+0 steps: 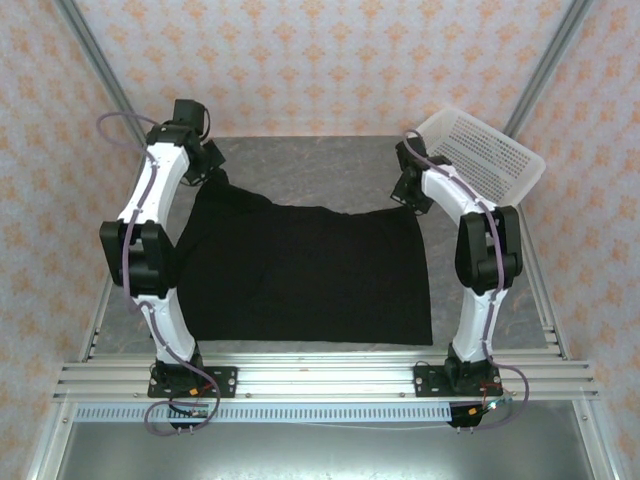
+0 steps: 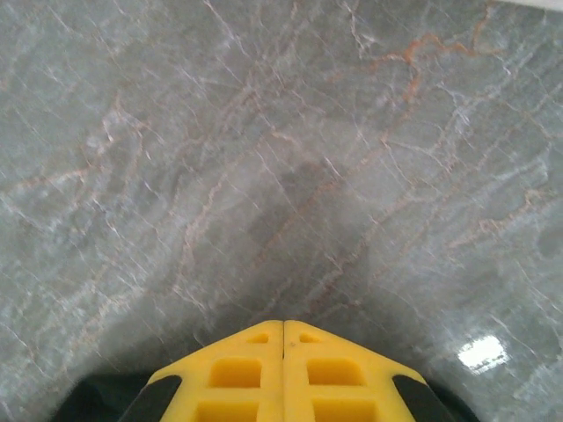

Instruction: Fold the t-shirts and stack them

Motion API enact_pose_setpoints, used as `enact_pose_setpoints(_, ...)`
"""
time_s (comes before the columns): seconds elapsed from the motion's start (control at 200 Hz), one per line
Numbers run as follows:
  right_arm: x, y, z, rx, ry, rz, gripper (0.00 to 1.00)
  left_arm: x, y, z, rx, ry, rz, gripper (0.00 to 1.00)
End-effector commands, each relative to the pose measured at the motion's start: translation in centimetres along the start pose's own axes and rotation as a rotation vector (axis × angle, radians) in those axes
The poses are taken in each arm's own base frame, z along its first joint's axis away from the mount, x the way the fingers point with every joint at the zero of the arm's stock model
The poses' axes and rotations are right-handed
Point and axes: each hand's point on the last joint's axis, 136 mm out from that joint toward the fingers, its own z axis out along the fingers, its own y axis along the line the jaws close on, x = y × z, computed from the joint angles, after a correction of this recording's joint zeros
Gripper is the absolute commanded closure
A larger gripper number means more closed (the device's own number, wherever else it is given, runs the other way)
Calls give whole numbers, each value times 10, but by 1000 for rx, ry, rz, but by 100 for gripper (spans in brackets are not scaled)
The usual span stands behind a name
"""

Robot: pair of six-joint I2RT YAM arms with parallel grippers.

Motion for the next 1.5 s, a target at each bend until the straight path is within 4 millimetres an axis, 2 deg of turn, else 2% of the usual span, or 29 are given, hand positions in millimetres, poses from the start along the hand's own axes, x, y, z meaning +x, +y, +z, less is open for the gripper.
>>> enact_pose_setpoints(0.0, 1, -9, -22, -14, -25, -18, 100, 18, 13, -30, -8, -21, 28, 100)
enact_pose_setpoints(0.125, 13, -21, -34, -27, -28, -10, 100, 46, 40, -51, -55, -20, 33, 100)
enact_pose_setpoints(0.33, 40, -46, -48, -29, -10, 11, 100, 85, 107, -88, -224, -68, 20, 100)
enact_pose_setpoints(0.54, 81, -79, -42, 14, 55, 2, 100, 122, 168, -115, -358, -139, -50, 100)
enact_pose_setpoints(0.716, 115, -102, -31, 63, 133, 3, 100, 147, 206, -118, -474, -161, -102, 100)
enact_pose_setpoints(0.881, 122, -114, -30, 109, 148, -9, 100, 153, 221, -124, -506, -207, -138, 100)
enact_pose_setpoints(0.986, 118, -115, -38, 106, 131, -16, 100, 152, 223, -131, -506, -228, -151, 100)
enact_pose_setpoints(1.131, 114, -119, -53, 105, 105, -25, 100, 147, 225, -152, -495, -288, -184, 100)
enact_pose_setpoints(1.226, 118, -126, -57, 120, 111, -37, 100, 149, 229, -160, -497, -305, -210, 100)
enact_pose_setpoints(1.496, 150, -140, -43, 151, 216, -44, 100, 200, 248, -152, -460, -207, -340, 100)
